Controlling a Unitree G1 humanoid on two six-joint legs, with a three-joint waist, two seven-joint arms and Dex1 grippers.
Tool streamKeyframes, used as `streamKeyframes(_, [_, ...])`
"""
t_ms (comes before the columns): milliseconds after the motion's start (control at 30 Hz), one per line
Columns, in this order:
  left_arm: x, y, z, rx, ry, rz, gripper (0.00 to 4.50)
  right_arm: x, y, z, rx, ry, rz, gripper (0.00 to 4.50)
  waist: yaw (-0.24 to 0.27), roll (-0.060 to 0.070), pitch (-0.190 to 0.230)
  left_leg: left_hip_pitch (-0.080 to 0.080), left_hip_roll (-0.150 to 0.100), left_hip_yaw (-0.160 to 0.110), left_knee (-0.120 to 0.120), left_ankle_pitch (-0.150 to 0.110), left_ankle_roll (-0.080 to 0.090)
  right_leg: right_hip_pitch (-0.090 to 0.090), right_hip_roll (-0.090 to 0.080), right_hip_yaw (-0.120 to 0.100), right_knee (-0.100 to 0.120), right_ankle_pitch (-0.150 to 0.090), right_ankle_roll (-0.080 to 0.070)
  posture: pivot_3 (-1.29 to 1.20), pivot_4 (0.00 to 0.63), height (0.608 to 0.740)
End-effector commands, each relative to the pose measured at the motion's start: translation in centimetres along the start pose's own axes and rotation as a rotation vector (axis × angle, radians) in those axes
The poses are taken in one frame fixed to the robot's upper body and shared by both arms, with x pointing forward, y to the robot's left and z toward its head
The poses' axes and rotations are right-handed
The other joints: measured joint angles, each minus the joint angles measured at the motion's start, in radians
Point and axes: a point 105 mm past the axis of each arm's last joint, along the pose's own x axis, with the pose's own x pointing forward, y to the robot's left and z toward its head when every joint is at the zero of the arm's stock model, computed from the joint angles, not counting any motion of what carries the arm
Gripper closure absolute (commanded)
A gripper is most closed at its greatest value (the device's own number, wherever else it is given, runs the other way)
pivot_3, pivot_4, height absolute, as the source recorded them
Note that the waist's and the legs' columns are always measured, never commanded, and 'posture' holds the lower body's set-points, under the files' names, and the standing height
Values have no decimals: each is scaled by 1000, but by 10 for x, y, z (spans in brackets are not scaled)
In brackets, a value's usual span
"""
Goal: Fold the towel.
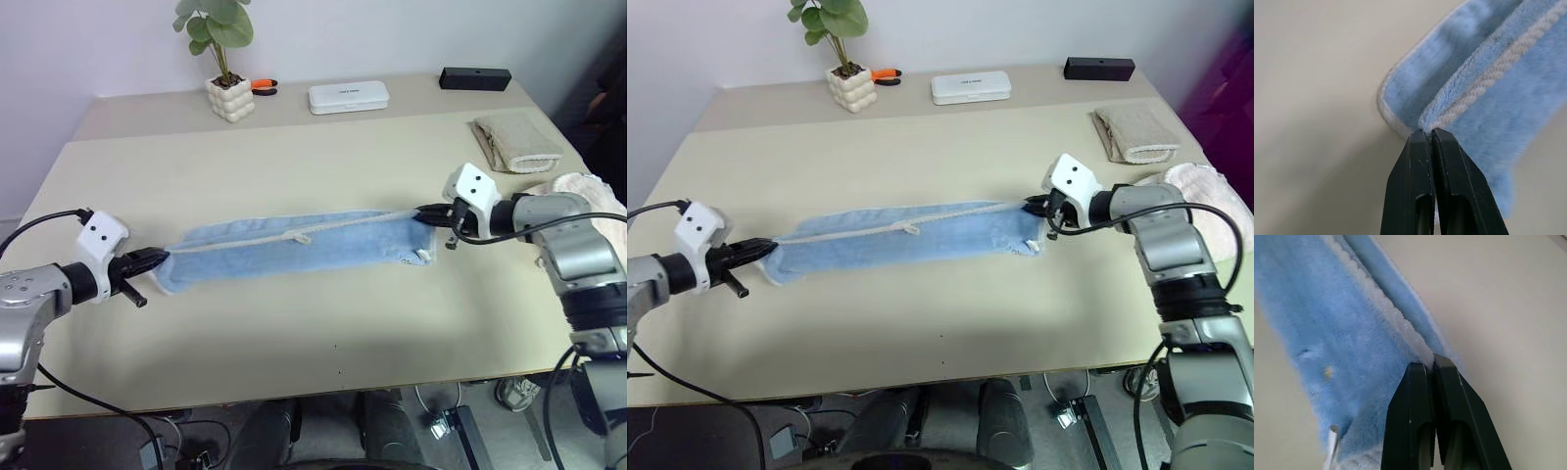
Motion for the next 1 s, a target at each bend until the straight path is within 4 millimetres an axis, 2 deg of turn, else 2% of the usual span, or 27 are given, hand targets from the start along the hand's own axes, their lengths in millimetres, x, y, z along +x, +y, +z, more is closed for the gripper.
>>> streamKeyframes(33, [8, 12, -4, 4, 2, 47, 4500, 4, -14, 2, -21, -10, -61, 4471, -1, 0, 0, 0, 0, 0, 0, 0, 0, 0, 0, 0, 0, 0, 0, 0, 150, 740])
streamKeyframes(267, [21, 23, -1, -44, -65, 113, 4500, 12, -16, -5, 2, -2, -89, 4471, -1, 0, 0, -1, 0, 0, 1, 0, 0, -1, 0, 0, 1, 0, 0, 0, 150, 740])
streamKeyframes(367, [22, 29, 6, -81, -118, 154, 3535, 10, -17, -5, 16, -9, -102, 3535, -1, 0, 0, -1, 0, 0, 1, 0, 0, -1, 0, 0, 1, 0, 0, 0, 150, 740])
streamKeyframes(533, [20, 45, 18, -157, -200, 269, 993, 1, -25, -8, 14, 8, -178, 1056, -1, 0, 0, -1, 0, -1, 1, 0, -1, -2, 0, 0, 2, 0, 0, 0, 150, 740])
streamKeyframes(567, [19, 47, 19, -181, -215, 288, 974, -1, -26, -9, 14, 11, -190, 614, -1, 0, 0, -1, 0, 0, 1, 0, -1, -2, 0, 0, 2, 0, 0, 0, 150, 740])
streamKeyframes(700, [16, 51, 18, -326, -268, 334, 974, -13, -28, -11, 33, 18, -255, 614, 0, 0, 0, -1, 0, 0, 1, 0, -1, -2, 0, 0, 2, 0, 0, 0, 150, 740])
streamKeyframes(800, [12, 54, 5, -399, -250, 393, 974, -27, -26, -12, 101, -2, -293, 614, -1, 0, 0, -2, 0, -1, 1, 0, -1, -2, 0, 0, 2, 0, 0, 0, 150, 740])
streamKeyframes(867, [9, 56, -2, -414, -234, 435, 974, -36, -22, -10, 164, -27, -300, 52, -1, 0, 0, -2, 0, -1, 2, 0, -1, -2, 0, 0, 2, 0, 0, 0, 150, 740])
streamKeyframes(933, [7, 57, -7, -416, -223, 458, 974, -42, -16, -7, 214, -49, -295, 10, 1, 0, 0, -2, 0, -1, 2, 0, -1, -2, 0, 0, 2, 0, 0, 0, 150, 740])
streamKeyframes(967, [6, 55, -4, -397, -234, 457, 974, -48, -11, -6, 268, -77, -290, 10, 1, 0, 0, -2, 0, -1, 2, 0, 0, -2, 0, 0, 2, 0, 0, 0, 150, 740])
streamKeyframes(1000, [4, 48, 7, -354, -282, 433, 974, -55, 0, -6, 362, -109, -279, 10, 3, 0, 0, -2, 0, -1, 2, 0, 0, -2, 0, 0, 2, 0, 1, 0, 150, 740])
